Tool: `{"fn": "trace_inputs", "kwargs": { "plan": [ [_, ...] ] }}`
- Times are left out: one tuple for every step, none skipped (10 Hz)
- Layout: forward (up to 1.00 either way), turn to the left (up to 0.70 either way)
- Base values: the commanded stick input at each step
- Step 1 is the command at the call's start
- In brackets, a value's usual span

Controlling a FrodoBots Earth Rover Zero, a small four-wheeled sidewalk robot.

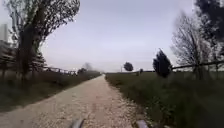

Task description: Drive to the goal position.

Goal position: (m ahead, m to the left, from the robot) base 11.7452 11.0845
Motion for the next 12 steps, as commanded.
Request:
{"fn": "trace_inputs", "kwargs": {
  "plan": [
    [0.7, 0.0],
    [0.7, 0.0],
    [0.7, 0.0],
    [0.7, 0.0],
    [0.7, 0.0],
    [0.7, 0.0],
    [0.7, 0.0],
    [0.7, 0.0],
    [0.7, 0.0],
    [0.7, 0.0],
    [0.7, 0.0],
    [0.7, 0.0]
  ]
}}
